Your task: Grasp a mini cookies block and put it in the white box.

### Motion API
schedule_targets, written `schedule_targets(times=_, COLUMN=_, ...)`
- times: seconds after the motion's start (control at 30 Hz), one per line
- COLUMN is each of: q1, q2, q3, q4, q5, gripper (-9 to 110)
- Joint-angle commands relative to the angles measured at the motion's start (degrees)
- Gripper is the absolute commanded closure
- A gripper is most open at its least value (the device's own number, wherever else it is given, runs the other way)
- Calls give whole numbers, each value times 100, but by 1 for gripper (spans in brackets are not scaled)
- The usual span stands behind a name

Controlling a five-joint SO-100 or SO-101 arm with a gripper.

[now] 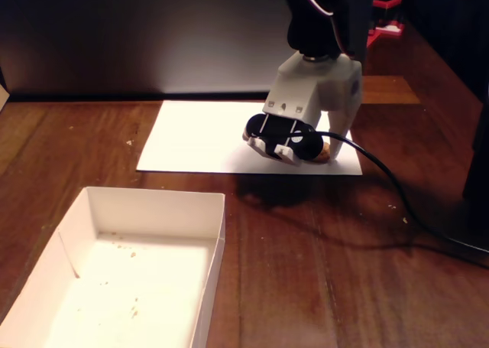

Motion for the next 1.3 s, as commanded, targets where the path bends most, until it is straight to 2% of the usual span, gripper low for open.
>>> schedule_targets(times=0.0, q1=70, q2=62, q3=-211, q4=-114, q5=26, gripper=77)
schedule_targets(times=0.8, q1=-26, q2=105, q3=-202, q4=-334, q5=-123, gripper=79)
schedule_targets(times=1.27, q1=-246, q2=1951, q3=-791, q4=-26, q5=-677, gripper=79)
